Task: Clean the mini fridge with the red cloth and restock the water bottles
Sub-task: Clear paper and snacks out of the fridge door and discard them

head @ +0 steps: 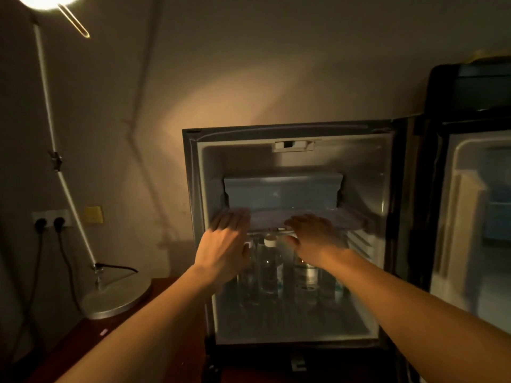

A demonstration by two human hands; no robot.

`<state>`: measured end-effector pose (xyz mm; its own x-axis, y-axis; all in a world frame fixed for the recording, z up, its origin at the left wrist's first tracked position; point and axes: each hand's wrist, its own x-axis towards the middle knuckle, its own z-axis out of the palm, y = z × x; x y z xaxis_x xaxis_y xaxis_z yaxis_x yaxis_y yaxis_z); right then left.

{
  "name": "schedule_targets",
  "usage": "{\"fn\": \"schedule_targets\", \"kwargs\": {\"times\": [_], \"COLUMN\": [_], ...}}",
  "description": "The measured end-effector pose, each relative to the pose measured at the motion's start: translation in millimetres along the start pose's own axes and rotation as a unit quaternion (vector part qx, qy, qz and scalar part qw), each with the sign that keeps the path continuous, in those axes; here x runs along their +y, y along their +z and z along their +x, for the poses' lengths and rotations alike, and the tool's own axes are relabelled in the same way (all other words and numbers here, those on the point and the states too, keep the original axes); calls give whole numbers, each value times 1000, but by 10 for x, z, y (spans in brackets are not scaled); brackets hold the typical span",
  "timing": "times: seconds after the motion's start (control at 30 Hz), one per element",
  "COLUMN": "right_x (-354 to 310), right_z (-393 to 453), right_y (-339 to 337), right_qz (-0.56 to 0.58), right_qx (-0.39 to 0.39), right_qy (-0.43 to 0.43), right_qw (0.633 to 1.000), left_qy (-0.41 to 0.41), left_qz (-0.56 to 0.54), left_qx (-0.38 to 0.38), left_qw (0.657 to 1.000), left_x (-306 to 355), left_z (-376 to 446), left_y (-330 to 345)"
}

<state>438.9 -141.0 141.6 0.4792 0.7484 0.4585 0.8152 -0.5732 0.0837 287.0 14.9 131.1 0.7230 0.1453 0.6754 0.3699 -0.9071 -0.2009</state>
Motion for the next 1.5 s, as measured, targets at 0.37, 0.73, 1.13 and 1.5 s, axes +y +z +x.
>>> {"fn": "schedule_targets", "kwargs": {"times": [0.37, 0.73, 1.13, 1.5], "right_x": [113, 32, 386, 1332], "right_z": [-511, -1653, -3395, -4821], "right_y": [-296, -287, -463, -910], "right_qz": [-12, 44, 0, -48], "right_qx": [76, 113, 82, 79], "right_qy": [-23, -19, 64, 254], "right_qw": [997, 992, 995, 963], "left_qy": [36, 47, 149, 246], "left_qz": [5, -14, -111, -207], "left_qx": [17, 34, -21, 18], "left_qw": [999, 998, 982, 947], "left_x": [142, 360, 1544, 3016], "left_z": [-163, -838, -1542, -1413], "left_y": [-142, -609, -639, -1036]}}
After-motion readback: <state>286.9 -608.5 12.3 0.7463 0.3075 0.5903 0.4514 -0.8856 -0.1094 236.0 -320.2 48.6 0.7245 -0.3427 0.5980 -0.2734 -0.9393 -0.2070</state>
